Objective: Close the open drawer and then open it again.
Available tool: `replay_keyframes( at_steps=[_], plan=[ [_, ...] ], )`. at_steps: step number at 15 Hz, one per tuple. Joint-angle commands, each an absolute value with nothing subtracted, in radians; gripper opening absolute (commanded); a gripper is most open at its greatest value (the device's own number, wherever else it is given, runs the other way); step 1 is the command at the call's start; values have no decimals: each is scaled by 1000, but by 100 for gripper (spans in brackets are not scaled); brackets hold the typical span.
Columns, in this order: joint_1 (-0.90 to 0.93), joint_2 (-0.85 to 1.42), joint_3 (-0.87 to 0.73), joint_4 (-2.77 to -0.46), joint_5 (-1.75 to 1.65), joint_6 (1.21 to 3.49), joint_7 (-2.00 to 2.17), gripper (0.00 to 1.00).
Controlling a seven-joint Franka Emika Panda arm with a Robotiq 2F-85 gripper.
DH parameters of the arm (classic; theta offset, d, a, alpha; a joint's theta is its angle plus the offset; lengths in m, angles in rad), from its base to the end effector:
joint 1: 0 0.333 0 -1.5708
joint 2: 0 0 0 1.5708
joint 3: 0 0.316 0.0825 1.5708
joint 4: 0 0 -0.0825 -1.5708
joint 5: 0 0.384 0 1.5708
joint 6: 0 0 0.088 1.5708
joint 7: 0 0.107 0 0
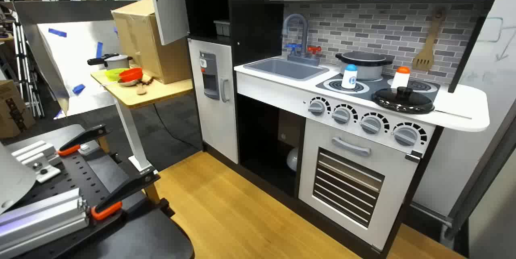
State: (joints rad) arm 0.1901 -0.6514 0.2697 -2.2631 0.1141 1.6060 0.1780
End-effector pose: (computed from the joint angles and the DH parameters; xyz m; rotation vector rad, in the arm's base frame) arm 0.3034 0.1881 0.5828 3.0699 0.3410 -0.0123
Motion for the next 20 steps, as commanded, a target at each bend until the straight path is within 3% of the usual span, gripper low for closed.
replay_keyframes(
  at_steps=[1, 5, 11, 20],
  plan=[
    [191, -650, 269, -2259, 113, 1603, 179, 100],
    [194, -653, 272, -2259, 111, 1599, 177, 100],
    [203, -722, 305, -2312, 92, 1781, 191, 100],
    [247, -929, 350, -2527, 94, 1956, 223, 100]
  ],
)
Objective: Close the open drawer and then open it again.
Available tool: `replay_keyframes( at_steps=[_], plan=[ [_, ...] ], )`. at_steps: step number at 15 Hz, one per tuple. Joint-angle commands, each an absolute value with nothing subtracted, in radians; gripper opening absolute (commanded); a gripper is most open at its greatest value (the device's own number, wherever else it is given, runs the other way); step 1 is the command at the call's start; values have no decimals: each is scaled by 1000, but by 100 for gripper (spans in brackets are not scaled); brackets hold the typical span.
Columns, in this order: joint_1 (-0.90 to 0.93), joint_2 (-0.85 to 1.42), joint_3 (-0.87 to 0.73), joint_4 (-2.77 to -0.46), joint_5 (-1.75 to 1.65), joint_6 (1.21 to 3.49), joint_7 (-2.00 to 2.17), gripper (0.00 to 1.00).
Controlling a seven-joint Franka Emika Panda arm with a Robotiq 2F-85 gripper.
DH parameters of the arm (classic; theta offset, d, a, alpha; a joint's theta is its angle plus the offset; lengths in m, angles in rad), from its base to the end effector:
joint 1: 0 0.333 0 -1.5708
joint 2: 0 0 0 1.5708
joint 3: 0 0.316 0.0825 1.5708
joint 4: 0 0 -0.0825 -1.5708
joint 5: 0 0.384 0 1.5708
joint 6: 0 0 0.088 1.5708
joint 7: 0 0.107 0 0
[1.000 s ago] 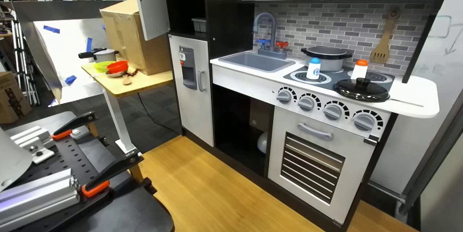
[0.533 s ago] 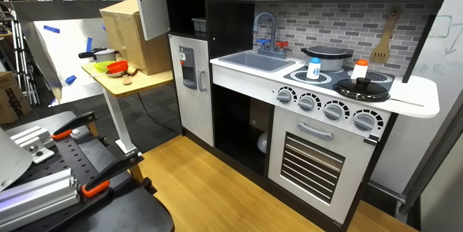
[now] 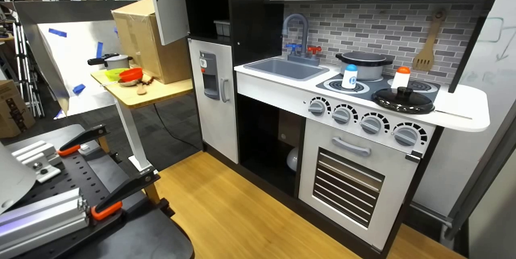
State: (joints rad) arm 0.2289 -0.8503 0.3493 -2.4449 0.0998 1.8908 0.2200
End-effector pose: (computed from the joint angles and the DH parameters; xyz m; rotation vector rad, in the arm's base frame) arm 0.2589 0.2118 0.5800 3.0187 0.3958 0.4661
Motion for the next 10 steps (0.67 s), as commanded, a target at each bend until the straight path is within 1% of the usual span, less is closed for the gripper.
replay_keyframes(
  at_steps=[1, 6, 7, 10],
  plan=[
    [253, -956, 349, -2553, 96, 1961, 221, 100],
    [254, -1065, 357, -2643, 94, 1960, 229, 100],
    [250, -1036, 353, -2611, 100, 1925, 220, 100],
    [250, -1052, 355, -2620, 100, 1923, 219, 100]
  ],
)
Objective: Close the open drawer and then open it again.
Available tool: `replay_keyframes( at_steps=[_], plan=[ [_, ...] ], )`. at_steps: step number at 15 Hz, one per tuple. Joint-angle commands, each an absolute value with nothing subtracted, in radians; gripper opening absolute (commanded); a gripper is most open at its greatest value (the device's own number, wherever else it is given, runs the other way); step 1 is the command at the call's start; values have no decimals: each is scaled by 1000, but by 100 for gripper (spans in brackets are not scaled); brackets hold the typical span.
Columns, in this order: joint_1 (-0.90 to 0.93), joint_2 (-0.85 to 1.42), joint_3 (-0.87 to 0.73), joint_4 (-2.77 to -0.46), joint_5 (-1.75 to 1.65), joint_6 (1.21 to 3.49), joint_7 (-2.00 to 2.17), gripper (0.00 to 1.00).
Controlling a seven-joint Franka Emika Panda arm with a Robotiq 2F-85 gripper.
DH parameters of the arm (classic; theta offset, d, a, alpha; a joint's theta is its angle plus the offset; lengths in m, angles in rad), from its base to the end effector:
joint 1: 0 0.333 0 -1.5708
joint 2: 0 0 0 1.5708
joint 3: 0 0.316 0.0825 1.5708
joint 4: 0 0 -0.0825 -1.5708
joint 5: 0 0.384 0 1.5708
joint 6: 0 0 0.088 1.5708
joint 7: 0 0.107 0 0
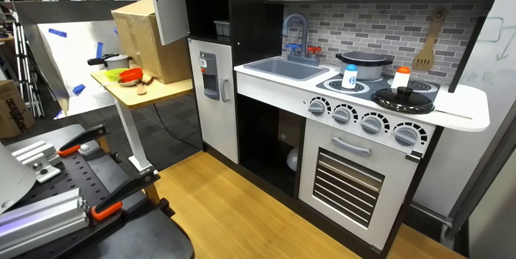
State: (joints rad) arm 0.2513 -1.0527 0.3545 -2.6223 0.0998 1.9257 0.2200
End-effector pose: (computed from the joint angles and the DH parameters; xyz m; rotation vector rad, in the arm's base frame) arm 0.2188 0.1861 0.5542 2.9766 0.3653 0.5705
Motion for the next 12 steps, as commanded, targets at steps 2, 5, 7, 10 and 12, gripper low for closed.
replay_keyframes(
  at_steps=[2, 5, 7, 10, 12],
  plan=[
    [250, -1049, 355, -2620, 100, 1924, 220, 100],
    [250, -1049, 355, -2620, 100, 1924, 220, 100],
    [250, -1049, 355, -2620, 100, 1924, 220, 100],
    [250, -1049, 353, -2619, 100, 1930, 218, 100],
    [255, -1071, 349, -2633, 103, 1967, 215, 100]
  ],
)
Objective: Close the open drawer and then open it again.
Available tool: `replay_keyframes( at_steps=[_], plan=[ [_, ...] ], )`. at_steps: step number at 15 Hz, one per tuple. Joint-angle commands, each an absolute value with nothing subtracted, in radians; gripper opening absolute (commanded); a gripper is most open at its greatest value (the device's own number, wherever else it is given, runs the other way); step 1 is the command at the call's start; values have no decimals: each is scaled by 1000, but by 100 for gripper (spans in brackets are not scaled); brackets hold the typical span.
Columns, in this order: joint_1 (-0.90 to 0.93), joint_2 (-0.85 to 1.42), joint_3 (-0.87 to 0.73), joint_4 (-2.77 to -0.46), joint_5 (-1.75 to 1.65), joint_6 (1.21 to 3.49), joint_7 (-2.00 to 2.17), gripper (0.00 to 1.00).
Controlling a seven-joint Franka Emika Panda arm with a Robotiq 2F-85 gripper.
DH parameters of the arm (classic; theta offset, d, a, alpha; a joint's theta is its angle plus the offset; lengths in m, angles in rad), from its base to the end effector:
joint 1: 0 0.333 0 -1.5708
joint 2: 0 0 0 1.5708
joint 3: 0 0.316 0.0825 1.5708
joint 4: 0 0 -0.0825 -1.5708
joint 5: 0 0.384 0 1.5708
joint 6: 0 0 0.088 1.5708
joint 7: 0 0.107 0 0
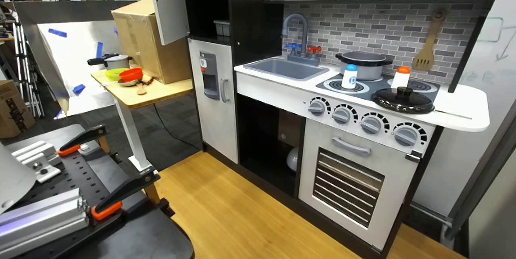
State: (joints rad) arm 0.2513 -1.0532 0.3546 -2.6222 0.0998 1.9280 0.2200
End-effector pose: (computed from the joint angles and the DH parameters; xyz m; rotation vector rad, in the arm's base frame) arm 0.2188 0.1863 0.5546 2.9765 0.3658 0.5748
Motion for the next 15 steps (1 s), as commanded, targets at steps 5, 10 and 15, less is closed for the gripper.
replay_keyframes(
  at_steps=[5, 10, 15],
  plan=[
    [291, -1165, 339, -2721, 141, 2100, 211, 100],
    [325, -1249, 345, -2818, 162, 2107, 217, 100],
    [312, -1237, 356, -2784, 149, 2070, 215, 100]
  ],
)
